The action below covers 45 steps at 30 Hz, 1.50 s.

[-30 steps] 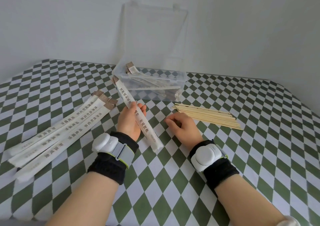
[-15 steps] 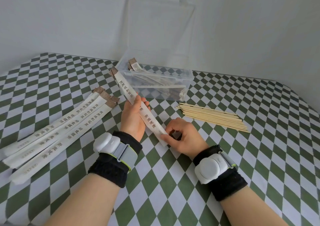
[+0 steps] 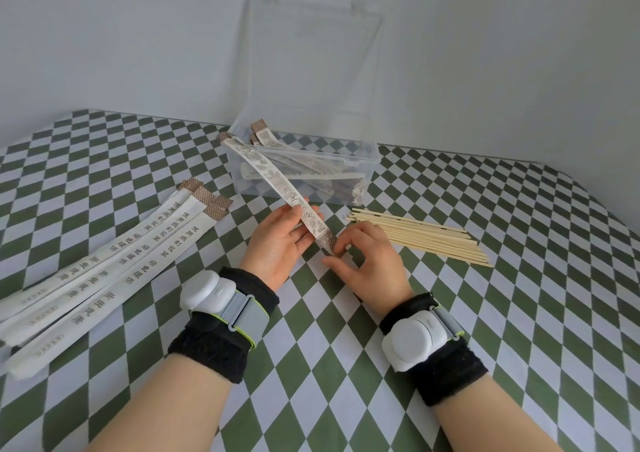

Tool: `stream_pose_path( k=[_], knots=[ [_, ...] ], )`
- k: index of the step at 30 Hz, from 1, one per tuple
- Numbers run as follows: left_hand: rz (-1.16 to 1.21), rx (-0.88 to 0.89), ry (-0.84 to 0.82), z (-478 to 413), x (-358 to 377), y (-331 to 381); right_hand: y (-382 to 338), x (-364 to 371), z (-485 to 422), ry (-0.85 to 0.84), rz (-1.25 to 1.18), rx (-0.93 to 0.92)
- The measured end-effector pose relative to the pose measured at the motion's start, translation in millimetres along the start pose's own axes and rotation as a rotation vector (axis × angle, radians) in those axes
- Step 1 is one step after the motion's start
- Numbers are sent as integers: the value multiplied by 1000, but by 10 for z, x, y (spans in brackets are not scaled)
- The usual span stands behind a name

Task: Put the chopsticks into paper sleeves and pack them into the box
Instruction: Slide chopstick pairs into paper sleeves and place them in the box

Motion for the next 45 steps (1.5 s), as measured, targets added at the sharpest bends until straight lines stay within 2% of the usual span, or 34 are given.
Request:
stream_pose_path(
  k=[4,7,11,14,16,19,23,40,45],
  knots=[
    [55,25,8,14,12,38,43,81,-2,-109,-75,82],
    [71,42,-3,9,33,58,46,60,20,-94,-136,109],
    [13,-27,-55,26,140,-19,38,62,17,-88,-190,107],
    [22,2,12,39,91,3,33,71,13,-112,-172,122],
    [75,52,66,41,26,59,97,-22,-3,-97,-88,153],
    [113,79,123,40,-37,99,351,-308,0,-28,184,236],
    [160,85,167,36,-110,92,690,-446,89,-111,461,370],
    [238,83,210,29,-157,77,734,-477,-6,-247,614,439],
    [233,76,208,25,-175,73,717,-471,-44,-365,663,450]
  ],
)
Point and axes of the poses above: each hand's wrist, its own z-axis away from the middle knuckle, its own x-axis out of the palm, y = z × x, the point moved 9 cm from there along -z, towards the middle knuckle, and after that the axes turned 10 degrees about -y, right-handed, at the moved point
